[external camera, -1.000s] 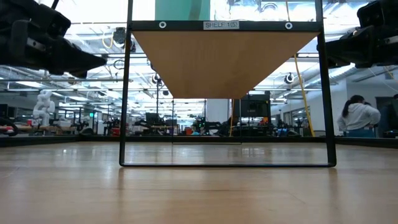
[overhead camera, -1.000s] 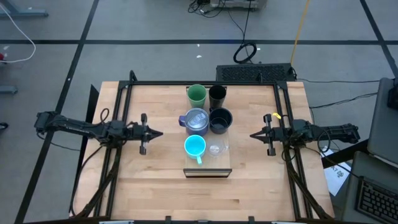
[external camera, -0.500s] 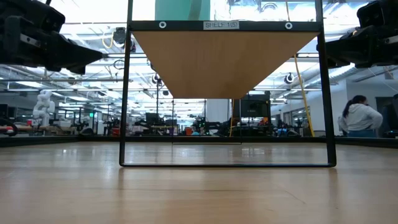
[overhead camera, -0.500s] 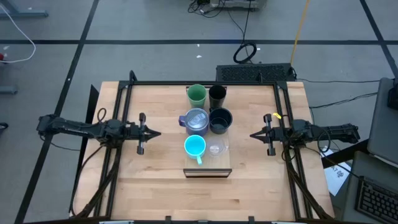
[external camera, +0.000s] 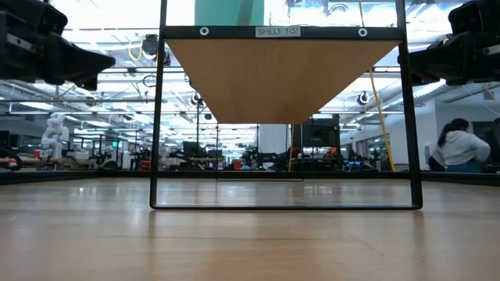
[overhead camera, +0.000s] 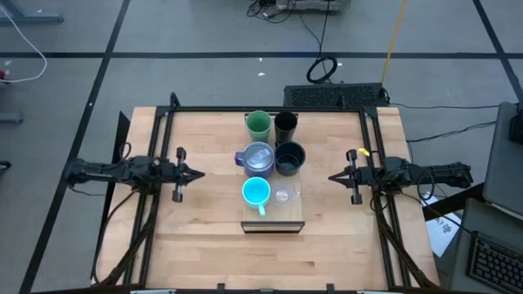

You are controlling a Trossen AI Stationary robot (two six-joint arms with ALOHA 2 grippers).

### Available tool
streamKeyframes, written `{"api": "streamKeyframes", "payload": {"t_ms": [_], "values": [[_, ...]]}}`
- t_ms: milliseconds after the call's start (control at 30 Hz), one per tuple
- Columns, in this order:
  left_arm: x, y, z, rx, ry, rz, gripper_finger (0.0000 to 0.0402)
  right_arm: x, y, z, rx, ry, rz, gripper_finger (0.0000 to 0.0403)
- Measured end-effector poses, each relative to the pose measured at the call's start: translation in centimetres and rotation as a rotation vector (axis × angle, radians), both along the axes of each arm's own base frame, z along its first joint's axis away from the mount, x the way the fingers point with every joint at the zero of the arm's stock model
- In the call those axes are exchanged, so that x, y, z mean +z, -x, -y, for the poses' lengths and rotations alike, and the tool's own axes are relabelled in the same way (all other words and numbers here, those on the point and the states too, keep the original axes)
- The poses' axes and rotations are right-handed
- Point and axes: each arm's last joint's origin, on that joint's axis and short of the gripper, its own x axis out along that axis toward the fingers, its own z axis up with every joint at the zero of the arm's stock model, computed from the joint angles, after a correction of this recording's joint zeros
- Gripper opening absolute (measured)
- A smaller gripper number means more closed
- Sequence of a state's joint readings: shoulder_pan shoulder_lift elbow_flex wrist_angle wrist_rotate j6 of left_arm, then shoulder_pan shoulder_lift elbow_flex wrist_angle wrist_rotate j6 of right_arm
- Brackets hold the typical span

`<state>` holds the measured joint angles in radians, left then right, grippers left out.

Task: Stack small to large cups/mugs on shelf
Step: Return to Home Position

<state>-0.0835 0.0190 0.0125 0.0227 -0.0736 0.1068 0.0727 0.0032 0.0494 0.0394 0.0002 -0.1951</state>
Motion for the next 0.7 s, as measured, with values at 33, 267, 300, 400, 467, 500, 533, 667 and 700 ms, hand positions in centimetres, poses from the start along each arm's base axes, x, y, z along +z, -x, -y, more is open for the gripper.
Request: {"api": "streamKeyframes", "payload": {"t_ms": [33, 267, 300, 400, 467, 500, 533, 667, 700], "values": [[0.12, 0.1, 0.03, -0.013, -0.001, 0.012, 0.0008, 0.0, 0.0, 0.0, 0.0, 0.0, 0.0, 0.0], [0.06, 0.1, 0.08, -0.032, -0.01, 0.004, 0.0008, -0.01, 0.0, 0.0, 0.0, 0.0, -0.001, 0.0], [0.07, 0.11, 0.08, -0.032, -0.01, 0.006, 0.001, -0.02, 0.0, 0.0, 0.0, 0.0, -0.002, 0.0], [0.05, 0.1, 0.08, -0.032, -0.012, 0.003, 0.0007, -0.03, 0.0, 0.0, 0.0, 0.0, -0.003, 0.0], [0.03, 0.1, 0.1, -0.04, -0.016, 0.001, 0.0003, -0.03, 0.0, 0.0, 0.0, 0.0, -0.003, 0.0], [0.02, 0.1, 0.12, -0.047, -0.021, 0.0, 0.0003, -0.03, 0.0, 0.0, 0.0, 0.0, -0.003, 0.0], [0.01, 0.1, 0.14, -0.053, -0.023, -0.001, 0.0005, -0.03, 0.0, 0.0, 0.0, 0.0, -0.003, 0.0], [0.02, 0.1, 0.2, -0.074, 0.008, 0.002, 0.0015, -0.04, 0.0, 0.0, 0.0, 0.0, -0.004, 0.0], [0.02, 0.1, 0.2, -0.074, 0.015, 0.003, 0.0015, -0.04, 0.0, 0.0, 0.0, 0.0, -0.004, 0.0]]}}
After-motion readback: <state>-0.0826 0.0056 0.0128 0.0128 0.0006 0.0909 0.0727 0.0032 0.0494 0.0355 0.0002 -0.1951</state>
